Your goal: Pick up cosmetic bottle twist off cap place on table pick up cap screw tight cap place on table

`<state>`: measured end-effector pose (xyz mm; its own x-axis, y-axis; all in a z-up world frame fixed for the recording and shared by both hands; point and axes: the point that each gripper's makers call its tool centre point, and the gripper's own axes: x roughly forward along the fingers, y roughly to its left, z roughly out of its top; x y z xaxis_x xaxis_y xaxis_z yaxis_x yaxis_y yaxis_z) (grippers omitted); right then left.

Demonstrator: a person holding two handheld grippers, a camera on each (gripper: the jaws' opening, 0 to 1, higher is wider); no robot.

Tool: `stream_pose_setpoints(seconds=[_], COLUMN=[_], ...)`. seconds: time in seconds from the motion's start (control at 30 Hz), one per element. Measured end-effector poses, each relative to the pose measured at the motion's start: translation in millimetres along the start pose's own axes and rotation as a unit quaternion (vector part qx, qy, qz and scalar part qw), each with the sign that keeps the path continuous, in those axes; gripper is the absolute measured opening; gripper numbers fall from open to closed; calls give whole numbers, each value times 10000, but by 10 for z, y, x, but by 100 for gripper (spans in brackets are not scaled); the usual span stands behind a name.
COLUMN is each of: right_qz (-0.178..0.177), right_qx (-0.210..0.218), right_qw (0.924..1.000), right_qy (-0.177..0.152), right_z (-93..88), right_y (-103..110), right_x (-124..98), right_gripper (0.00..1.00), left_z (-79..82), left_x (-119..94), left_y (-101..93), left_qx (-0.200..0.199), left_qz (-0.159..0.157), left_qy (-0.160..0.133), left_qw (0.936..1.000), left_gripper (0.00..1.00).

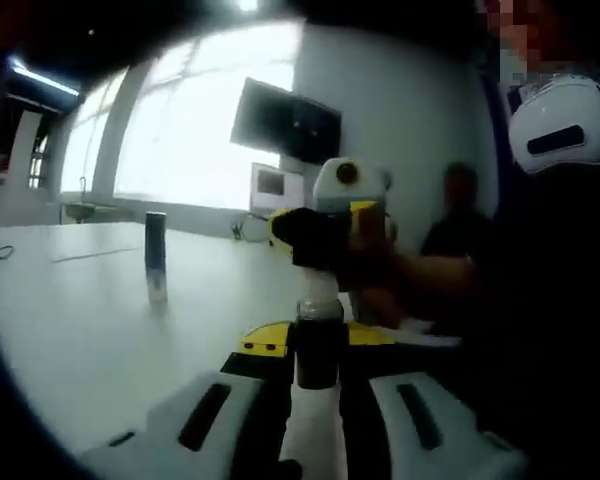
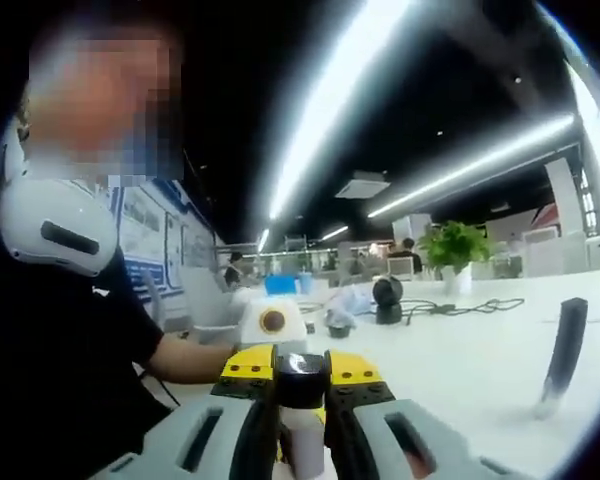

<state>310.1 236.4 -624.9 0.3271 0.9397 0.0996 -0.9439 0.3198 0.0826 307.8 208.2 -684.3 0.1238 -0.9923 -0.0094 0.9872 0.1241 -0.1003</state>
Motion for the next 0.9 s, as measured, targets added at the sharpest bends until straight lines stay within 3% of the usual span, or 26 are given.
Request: stream_pose_setpoints(seconds=[0.23, 0.47, 0.9], right_qz=[-401, -872, -1715], right_qx=[-121, -8, -117], right_qw=[9991, 9957, 9842], right_qy=[-111, -302, -434], right_z=[16, 52, 62], right_y=[-144, -342, -667], right_x=[-13, -69, -147], right_gripper=[11, 11, 11], left_z=[23, 77, 187], left_x=[-16, -91, -193], left_y=[82, 340, 642], left_qx=[-20, -3, 46], left_qz=[170, 800, 1446], left_qy=[-62, -218, -480], left_qw=[9998, 9966, 9883], left_gripper=[7, 7, 7])
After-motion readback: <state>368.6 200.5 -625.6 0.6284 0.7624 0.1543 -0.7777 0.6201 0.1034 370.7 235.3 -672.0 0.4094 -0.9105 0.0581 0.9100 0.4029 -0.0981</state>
